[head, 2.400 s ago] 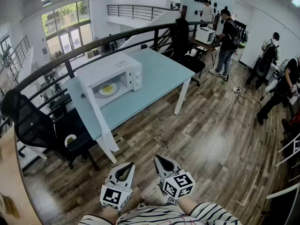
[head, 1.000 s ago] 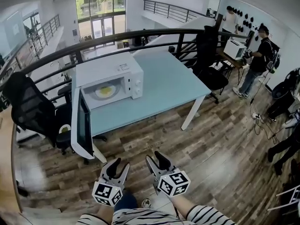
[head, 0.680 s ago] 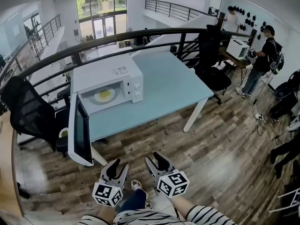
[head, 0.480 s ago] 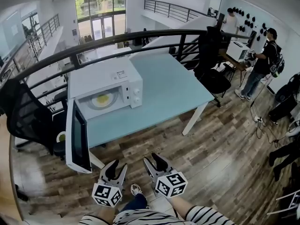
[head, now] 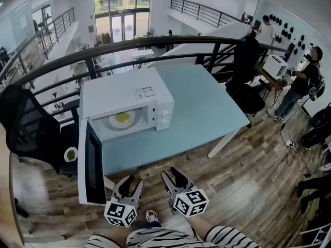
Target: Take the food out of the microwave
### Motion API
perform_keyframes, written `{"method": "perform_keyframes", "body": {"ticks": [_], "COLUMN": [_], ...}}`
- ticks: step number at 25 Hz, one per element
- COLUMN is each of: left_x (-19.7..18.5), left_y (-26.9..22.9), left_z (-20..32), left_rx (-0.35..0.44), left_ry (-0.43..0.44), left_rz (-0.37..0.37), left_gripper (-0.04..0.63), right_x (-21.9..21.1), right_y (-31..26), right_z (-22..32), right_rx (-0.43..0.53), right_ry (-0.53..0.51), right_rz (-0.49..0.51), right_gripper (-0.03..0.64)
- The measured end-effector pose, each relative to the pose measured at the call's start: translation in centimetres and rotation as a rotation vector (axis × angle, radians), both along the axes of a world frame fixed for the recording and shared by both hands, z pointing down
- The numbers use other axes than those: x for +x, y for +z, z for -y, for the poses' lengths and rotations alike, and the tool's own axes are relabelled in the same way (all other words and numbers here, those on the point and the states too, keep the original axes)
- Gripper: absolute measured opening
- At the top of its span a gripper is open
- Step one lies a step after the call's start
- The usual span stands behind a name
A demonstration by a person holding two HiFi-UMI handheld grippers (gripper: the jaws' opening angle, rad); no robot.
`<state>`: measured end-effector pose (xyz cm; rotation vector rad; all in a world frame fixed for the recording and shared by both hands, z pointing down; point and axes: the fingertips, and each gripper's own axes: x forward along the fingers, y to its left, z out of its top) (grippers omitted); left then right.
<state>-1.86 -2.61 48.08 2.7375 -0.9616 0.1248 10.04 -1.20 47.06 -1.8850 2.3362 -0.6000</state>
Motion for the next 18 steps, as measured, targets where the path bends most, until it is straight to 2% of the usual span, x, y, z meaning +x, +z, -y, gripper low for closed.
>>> {"method": "perform_keyframes", "body": {"ticks": [13, 18], "left_x": [-1.6, -2.6], "left_y": [1.7, 2.3], "left_z": [7.5, 12.2], "left_rx": [-0.028, -0.047], "left_ry": [-0.109, -0.165], "left_rz": [-0.036, -0.041], "left_gripper": [0.137, 0.137], "right_x": [-1.2, -1.9], "right_y": [1.0, 2.0], "right_z": [9.1, 14.1], "right_rx": [-0.004, -0.029], "right_ry": [-0.021, -0.047], "right_rz": [0.006, 0.014], "right_gripper": [0.172, 0.169]}}
